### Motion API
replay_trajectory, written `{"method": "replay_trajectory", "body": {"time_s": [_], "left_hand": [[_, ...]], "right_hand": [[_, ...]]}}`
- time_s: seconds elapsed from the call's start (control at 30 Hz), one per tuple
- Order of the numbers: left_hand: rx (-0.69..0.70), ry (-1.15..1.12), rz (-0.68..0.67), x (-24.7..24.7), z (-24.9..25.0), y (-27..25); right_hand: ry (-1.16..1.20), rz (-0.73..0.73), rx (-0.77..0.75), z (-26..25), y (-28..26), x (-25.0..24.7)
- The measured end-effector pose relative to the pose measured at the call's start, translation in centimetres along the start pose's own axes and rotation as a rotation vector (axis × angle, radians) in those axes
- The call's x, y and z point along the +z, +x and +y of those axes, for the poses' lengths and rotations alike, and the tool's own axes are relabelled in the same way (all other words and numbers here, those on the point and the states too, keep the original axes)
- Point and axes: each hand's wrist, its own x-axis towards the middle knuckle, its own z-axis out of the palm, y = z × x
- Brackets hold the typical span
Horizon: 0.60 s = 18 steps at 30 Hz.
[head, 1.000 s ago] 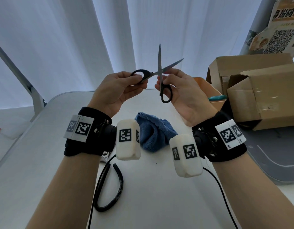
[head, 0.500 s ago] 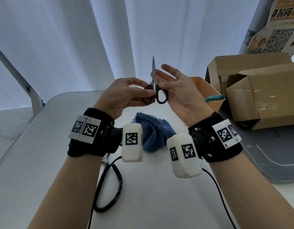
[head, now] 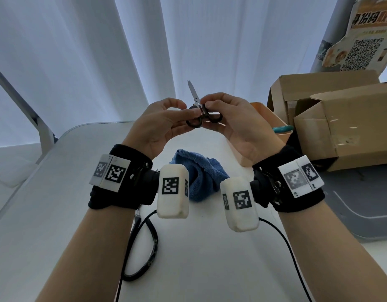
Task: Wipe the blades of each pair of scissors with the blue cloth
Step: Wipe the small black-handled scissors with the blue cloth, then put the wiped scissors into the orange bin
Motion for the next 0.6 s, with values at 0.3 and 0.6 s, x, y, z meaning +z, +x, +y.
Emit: {"method": "replay_trajectory", "body": {"time_s": [0.3, 0.6], "left_hand": [[-0.027, 0.008, -0.101, 3.1, -0.2, 0.0], [-0.057, 0.153, -0.176, 8.4, -0.1, 1.8]], "right_hand": [[-0.402, 0.107, -0.081, -1.3, 0.0, -2.6], [-0.605, 0.335, -0.121, -2.4, 0.3, -6.6]]}}
